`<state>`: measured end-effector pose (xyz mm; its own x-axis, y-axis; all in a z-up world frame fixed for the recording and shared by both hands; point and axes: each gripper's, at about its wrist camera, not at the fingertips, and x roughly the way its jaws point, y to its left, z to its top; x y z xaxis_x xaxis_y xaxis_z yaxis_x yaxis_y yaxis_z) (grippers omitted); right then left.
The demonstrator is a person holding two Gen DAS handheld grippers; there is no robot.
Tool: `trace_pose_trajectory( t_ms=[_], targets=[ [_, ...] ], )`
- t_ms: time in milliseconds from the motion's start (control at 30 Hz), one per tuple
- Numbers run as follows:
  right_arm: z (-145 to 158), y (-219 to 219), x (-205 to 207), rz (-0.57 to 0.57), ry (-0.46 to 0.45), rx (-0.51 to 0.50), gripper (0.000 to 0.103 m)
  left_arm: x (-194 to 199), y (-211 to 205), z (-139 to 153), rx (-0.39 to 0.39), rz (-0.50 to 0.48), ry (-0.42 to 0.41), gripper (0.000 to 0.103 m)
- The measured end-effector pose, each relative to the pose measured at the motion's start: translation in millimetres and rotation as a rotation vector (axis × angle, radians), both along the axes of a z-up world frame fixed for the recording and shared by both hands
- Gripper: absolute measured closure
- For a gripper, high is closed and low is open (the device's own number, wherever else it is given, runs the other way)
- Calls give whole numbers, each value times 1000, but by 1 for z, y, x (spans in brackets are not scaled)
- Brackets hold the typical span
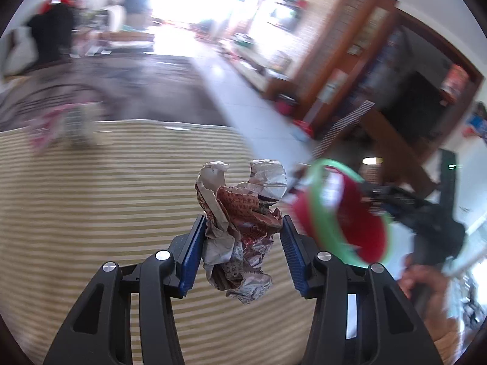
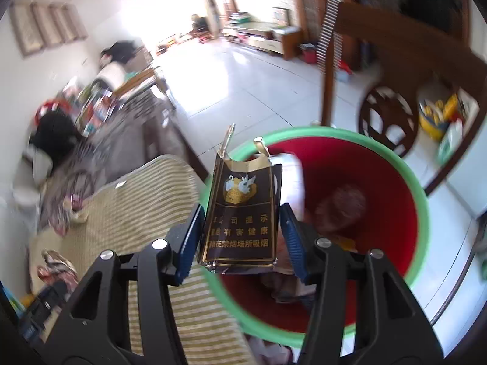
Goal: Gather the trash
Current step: 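Carry paper and cigarette box to the red bin and open both tools, then grasp the pink wrapper with the left tool while the right grasps the white paper cup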
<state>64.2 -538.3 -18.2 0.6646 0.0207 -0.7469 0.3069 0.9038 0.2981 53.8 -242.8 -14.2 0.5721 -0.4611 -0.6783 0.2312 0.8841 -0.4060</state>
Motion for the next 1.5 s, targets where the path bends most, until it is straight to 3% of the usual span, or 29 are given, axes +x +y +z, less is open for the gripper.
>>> trace_pose_trajectory(
  t_ms=[67,100,133,200,333,500,567,767,967,1100,1200,1300,1367,1400,1500],
  targets=[
    [3,-18,-6,-73,-1,-18,42,7,-39,5,-44,-85,15,56],
    [6,-24,-8,-124,-5,-32,21,10,-59,7,-50,-126,18,56],
    [7,-30,-11,-163,-16,-36,12,13,-77,9,-48,-165,19,56],
    [13,-46,-22,-244,-61,-20,12,13,-106,11,-43,-233,17,56],
    [24,-71,-41,-376,-158,14,10,20,-154,16,-23,-328,-11,36],
    [33,-66,-44,-363,-226,7,10,25,-120,11,-11,-246,-34,22],
    [37,-47,-32,-283,-234,8,10,35,-91,5,6,-177,-26,21],
    [39,51,24,33,-217,2,7,59,57,-20,100,182,32,21],
    [10,210,98,470,-96,104,6,51,193,-29,167,424,65,20],
    [-7,310,131,685,-53,-21,5,46,247,-28,166,473,79,20],
    [-26,354,153,748,-26,-102,5,45,264,-27,226,458,58,16],
    [-46,376,171,775,20,-79,5,46,275,-33,255,462,60,16],
    [-56,388,182,790,35,-42,5,46,286,-37,206,476,75,16],
    [-60,391,185,796,35,-30,8,42,290,-38,193,477,80,16],
    [-66,396,183,832,53,-2,50,51,291,-45,204,469,79,16]
  ],
)
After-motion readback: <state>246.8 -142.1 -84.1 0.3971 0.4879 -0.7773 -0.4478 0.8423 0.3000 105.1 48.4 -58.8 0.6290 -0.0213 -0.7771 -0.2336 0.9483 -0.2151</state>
